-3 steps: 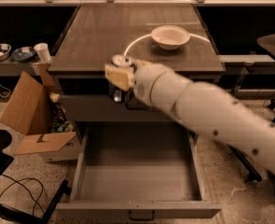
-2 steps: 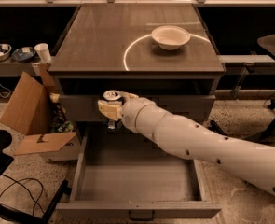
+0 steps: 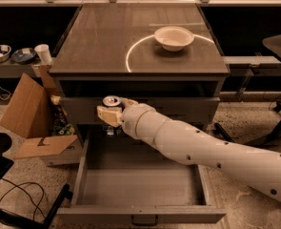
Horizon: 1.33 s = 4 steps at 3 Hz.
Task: Place pepsi can into middle drawer
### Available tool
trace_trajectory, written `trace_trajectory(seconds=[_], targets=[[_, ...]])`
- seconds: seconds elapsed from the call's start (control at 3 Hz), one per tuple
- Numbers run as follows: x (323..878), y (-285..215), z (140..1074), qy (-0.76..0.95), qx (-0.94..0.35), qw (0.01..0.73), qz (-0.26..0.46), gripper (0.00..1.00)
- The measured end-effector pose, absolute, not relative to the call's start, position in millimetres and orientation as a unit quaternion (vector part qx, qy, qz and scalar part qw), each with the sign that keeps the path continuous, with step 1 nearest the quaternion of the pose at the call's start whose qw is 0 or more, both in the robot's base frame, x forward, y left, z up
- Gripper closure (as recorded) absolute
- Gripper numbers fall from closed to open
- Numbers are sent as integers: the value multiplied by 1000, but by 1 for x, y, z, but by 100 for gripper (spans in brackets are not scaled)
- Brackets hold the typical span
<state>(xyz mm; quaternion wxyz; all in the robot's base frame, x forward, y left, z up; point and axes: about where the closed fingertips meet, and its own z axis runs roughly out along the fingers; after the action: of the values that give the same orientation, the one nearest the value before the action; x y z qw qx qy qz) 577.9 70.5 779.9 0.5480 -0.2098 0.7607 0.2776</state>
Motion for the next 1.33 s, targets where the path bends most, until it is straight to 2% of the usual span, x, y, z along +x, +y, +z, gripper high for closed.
trace_trajectory(seconds=[0.67,1.0,1.33], targets=[[532,100,708,708,-298,528,362,100],[528,109,632,700,-298,492,423,100],[532,124,585,709,-292,455,453,100]])
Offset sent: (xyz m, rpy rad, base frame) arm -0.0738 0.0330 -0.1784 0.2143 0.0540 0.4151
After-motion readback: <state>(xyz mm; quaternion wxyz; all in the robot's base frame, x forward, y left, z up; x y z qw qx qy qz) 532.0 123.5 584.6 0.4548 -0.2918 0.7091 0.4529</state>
